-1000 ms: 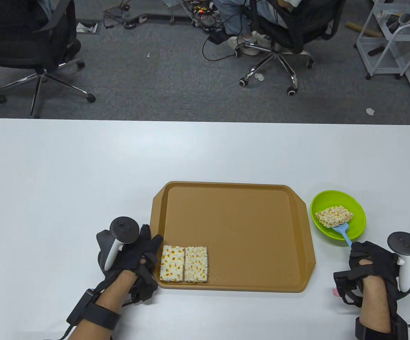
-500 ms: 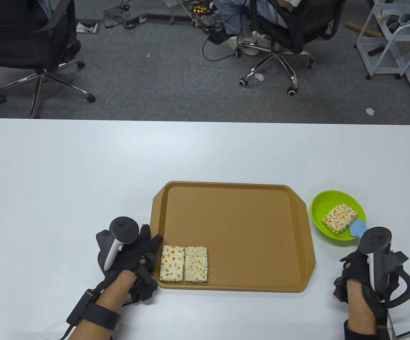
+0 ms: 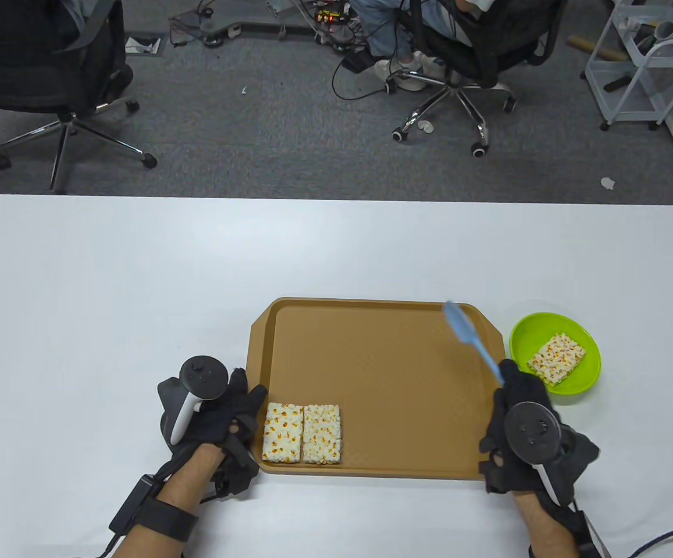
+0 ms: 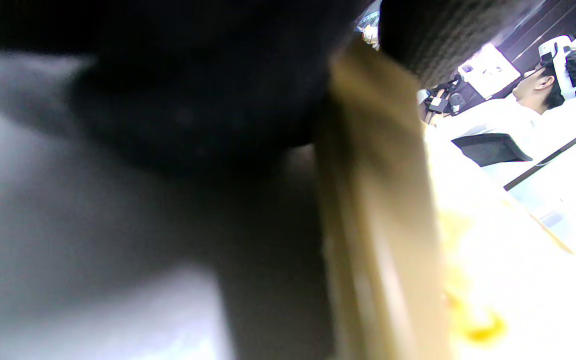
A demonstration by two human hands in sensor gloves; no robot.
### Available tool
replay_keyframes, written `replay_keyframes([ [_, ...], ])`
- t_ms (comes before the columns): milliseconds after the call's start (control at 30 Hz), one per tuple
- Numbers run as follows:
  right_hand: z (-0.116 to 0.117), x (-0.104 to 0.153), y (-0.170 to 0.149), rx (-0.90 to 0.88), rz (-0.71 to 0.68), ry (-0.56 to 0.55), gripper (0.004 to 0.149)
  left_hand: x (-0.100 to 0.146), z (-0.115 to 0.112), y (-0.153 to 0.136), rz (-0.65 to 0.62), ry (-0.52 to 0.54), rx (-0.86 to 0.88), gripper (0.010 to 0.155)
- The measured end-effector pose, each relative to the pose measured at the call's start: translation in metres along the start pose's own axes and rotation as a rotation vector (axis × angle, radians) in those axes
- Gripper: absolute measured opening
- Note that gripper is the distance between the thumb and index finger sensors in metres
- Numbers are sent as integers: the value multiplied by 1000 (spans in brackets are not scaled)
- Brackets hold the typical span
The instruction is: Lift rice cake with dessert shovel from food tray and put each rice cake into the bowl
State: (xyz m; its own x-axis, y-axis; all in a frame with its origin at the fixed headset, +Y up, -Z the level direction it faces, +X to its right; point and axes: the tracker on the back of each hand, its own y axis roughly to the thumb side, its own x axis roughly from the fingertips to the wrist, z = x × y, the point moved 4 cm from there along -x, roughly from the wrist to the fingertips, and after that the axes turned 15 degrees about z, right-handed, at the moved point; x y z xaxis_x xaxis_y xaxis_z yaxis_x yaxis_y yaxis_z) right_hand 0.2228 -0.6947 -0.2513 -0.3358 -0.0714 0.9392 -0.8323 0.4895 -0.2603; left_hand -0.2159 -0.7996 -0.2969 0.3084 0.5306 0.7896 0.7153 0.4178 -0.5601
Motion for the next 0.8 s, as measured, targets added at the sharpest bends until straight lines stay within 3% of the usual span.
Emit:
replay_keyframes([
  [67, 37, 6, 8, -47, 21, 258, 54, 0, 0, 0, -1, -2, 1, 67],
  [100, 46, 8, 11, -31, 8, 296, 54, 0, 0, 0, -1, -2, 2, 67],
  [267, 66, 12, 13, 103, -61, 337, 53, 0, -1, 0, 0, 0, 0, 67],
  [467, 77, 11, 11, 63, -168, 560, 53, 0, -1, 0, 0, -3, 2, 67],
  [533, 76, 9, 10, 65, -182, 534, 53, 0, -1, 0, 0, -4, 4, 67],
  [800, 84, 6, 4, 28, -172, 672, 54, 0, -1, -1, 1, -6, 4, 67],
])
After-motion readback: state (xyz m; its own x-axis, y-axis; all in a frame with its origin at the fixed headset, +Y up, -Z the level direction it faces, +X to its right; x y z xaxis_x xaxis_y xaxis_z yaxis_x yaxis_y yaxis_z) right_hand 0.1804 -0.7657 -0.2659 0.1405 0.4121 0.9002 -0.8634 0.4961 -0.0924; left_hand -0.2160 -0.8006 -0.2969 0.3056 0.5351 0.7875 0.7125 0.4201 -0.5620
